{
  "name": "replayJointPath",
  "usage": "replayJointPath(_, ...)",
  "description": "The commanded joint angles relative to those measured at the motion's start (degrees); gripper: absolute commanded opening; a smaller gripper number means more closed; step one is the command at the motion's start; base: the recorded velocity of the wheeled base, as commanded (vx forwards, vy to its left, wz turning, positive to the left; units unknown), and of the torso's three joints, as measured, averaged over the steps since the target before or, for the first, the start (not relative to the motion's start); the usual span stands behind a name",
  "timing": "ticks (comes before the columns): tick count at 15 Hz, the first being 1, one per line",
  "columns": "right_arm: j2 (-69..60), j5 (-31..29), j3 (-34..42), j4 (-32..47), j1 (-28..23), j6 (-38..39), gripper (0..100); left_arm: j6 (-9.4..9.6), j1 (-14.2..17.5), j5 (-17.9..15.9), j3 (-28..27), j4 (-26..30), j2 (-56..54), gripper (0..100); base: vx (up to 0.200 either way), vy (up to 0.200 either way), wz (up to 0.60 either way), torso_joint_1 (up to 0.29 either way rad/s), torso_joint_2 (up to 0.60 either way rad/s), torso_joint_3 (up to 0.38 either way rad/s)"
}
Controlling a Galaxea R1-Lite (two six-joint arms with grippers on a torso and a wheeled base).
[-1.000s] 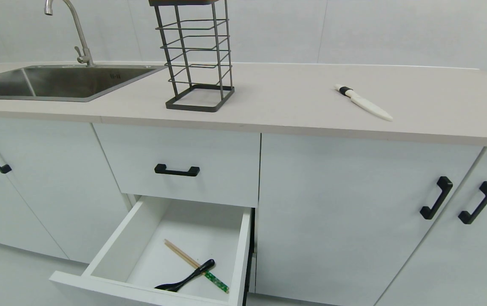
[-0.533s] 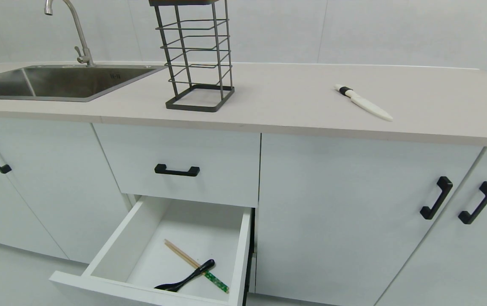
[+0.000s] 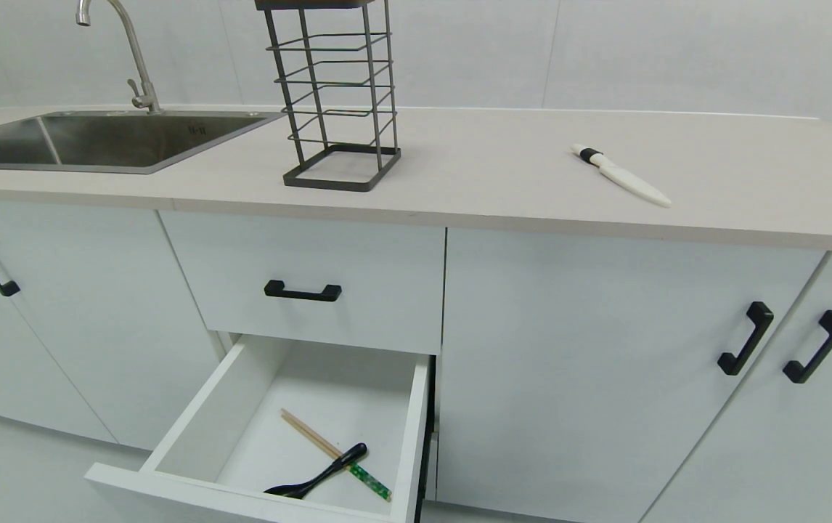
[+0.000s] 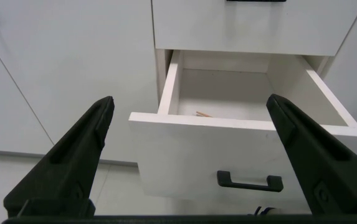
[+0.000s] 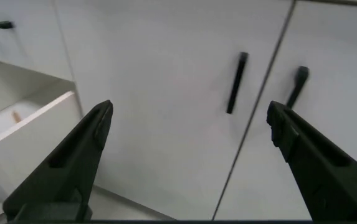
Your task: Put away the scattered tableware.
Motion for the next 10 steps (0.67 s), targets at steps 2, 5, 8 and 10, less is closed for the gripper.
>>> replayJointPath(2, -6.10, 0.07, 0.19, 3.22, -5.34, -0.04, 100, -0.25, 0.01, -0.04, 0.00, -0.02, 0.09, 100, 0.000, 0.000, 0.00, 0.000, 0.00, 0.000)
replayJointPath(5, -9.44, 0.07, 3.53, 3.83, -6.49, -0.04, 100, -0.25, 0.01, 0.05, 0.00, -0.02, 0.09, 100, 0.000, 0.000, 0.00, 0.000, 0.00, 0.000)
replayJointPath(8, -13.66, 1.39, 7.13, 6.38, -8.60, -0.21, 100, -0.08, 0.01, -0.04, 0.00, -0.02, 0.09, 100, 0.000, 0.000, 0.00, 0.000, 0.00, 0.000)
replayJointPath(10, -13.66, 1.57, 7.13, 8.93, -8.60, 0.14, 100, 0.01, 0.01, -0.04, 0.00, -0.02, 0.09, 100, 0.000, 0.000, 0.00, 0.000, 0.00, 0.000)
